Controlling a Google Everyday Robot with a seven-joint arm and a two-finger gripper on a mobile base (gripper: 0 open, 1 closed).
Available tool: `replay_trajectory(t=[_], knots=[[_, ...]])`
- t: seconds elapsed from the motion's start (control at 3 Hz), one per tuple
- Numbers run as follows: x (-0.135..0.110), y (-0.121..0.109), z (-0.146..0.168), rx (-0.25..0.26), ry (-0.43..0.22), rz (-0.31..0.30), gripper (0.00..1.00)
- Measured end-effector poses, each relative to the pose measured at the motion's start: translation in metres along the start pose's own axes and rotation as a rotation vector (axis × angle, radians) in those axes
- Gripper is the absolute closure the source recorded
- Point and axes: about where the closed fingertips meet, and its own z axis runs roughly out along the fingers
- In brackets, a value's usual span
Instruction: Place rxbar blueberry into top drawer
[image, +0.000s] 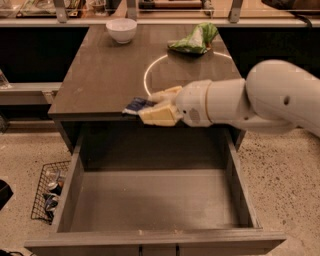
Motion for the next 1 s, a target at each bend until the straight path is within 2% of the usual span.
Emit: replay_trajectory(t=[0.33,0.67,1.0], knots=[[0.073,0.044,0.010,-0.063,-0.047,0.103,1.00],[0.172,0.078,0.039,-0.133,-0.066,0.226,1.00],[0.207,0.088,0.068,-0.192,-0.053,0.262,1.00]])
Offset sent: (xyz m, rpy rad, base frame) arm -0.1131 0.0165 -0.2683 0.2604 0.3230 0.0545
